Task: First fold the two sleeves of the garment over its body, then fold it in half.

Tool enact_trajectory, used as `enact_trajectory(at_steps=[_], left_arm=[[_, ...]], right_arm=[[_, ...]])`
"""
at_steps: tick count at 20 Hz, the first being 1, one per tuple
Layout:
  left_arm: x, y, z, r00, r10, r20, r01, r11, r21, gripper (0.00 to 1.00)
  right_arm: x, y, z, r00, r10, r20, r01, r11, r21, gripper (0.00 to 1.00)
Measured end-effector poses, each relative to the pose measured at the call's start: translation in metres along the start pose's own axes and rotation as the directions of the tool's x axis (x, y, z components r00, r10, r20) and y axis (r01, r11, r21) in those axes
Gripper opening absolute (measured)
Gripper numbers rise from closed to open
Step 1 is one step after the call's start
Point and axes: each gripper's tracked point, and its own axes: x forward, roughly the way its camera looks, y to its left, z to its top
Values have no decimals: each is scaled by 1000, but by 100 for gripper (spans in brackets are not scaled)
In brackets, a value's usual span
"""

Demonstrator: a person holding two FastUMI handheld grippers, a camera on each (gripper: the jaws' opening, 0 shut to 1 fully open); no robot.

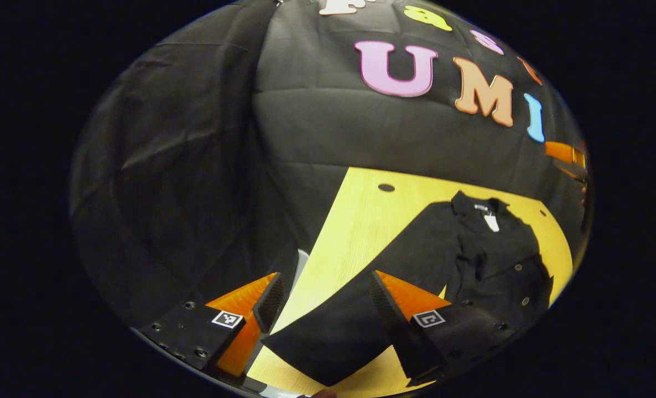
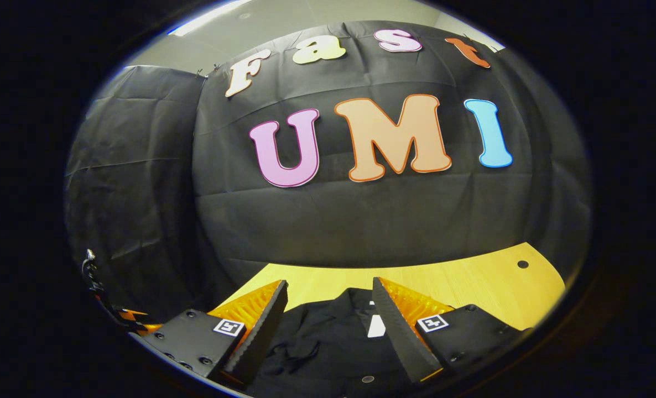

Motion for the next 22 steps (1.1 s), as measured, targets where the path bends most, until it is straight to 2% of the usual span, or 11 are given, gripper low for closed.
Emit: enact_trajectory(at_steps=[4, 6, 7, 10, 13, 15, 16, 17, 18, 21, 22], left_arm=[[12, -2, -44, 993, 2, -114, 0, 1000, 13, 96], [18, -4, -61, 986, 7, -165, -8, 1000, -7, 95], [20, -4, -67, 984, 8, -178, -11, 1000, -19, 95], [26, -5, -83, 976, 12, -219, -24, 998, -51, 95], [29, -6, -97, 966, 28, -255, -42, 998, -47, 95], [28, -8, -94, 973, 31, -229, -39, 999, -28, 96], [27, -7, -97, 973, 28, -230, -36, 999, -31, 96], [28, -7, -95, 977, 29, -213, -39, 998, -45, 96], [26, -10, -94, 978, 24, -207, -34, 998, -46, 95], [34, -12, -91, 983, 50, -175, -64, 995, -79, 10], [32, -10, -93, 980, 68, -187, -87, 992, -95, 5]], right_arm=[[-3, -8, -8, 999, -34, -28, 34, 999, -4, 97], [-11, -18, -12, 998, -50, -34, 50, 999, -16, 93], [-14, -21, -13, 998, -57, -36, 56, 998, -22, 97], [-14, -27, -14, 997, -71, -42, 70, 997, -31, 94], [-16, -32, -13, 996, -76, -44, 75, 997, -36, 97], [-16, -35, -13, 996, -77, -46, 75, 996, -42, 100], [-17, -37, -14, 996, -76, -49, 74, 996, -45, 94], [-18, -38, -15, 996, -74, -53, 72, 996, -50, 94], [-20, -40, -17, 996, -75, -57, 72, 996, -58, 97], [-27, -47, -19, 996, -74, -57, 70, 995, -72, 97], [-30, -49, -21, 996, -73, -57, 69, 995, -73, 97]])
